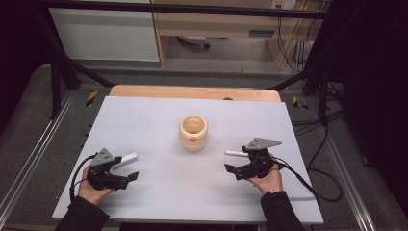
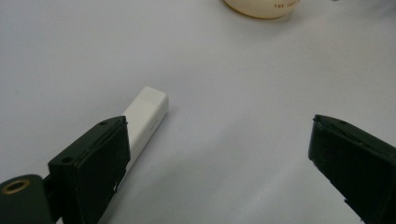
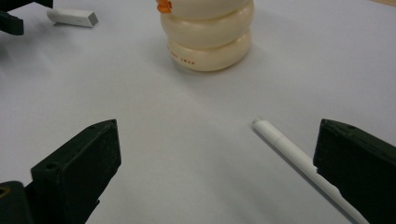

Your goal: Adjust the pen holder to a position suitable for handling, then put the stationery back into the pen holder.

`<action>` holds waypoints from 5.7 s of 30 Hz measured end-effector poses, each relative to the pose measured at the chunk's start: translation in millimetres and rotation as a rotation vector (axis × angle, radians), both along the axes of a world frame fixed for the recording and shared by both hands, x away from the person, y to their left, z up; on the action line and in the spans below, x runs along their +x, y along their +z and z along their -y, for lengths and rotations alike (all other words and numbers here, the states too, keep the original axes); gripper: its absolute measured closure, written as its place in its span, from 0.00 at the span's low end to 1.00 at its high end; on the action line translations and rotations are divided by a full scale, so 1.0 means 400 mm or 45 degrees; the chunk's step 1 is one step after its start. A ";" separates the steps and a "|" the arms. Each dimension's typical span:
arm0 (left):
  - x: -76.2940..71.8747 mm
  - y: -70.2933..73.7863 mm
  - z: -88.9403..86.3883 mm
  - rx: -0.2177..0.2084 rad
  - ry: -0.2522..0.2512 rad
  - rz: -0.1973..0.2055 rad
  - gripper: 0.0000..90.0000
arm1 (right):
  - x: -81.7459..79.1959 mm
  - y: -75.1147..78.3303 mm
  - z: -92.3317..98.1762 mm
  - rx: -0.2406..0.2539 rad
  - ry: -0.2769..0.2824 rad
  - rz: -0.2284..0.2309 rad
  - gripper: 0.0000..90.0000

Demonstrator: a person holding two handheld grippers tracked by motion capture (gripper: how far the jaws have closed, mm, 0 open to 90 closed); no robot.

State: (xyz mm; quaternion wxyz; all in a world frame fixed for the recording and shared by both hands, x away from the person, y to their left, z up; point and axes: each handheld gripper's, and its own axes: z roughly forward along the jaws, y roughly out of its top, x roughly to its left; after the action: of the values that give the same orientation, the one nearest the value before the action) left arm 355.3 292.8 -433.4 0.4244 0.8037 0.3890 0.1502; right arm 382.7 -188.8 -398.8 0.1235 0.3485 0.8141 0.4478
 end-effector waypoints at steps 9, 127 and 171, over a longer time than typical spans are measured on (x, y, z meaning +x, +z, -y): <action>0.001 -0.001 -0.001 0.001 0.002 -0.003 0.06 | 0.033 0.034 -0.073 -0.029 0.032 0.029 0.03; -0.008 0.005 0.033 0.108 -0.009 -0.029 0.03 | 0.054 0.048 -0.096 -0.069 0.065 -0.089 0.02; 0.055 0.062 -0.035 0.222 0.001 -0.053 0.12 | -0.055 -0.089 0.108 -0.017 -0.060 -0.161 0.01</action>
State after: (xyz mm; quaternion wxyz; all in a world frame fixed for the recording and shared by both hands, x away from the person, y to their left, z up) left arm 377.4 306.7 -408.5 0.3446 0.8404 0.3837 0.1668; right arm 360.6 -232.0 -434.5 0.0847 0.3944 0.8148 0.4164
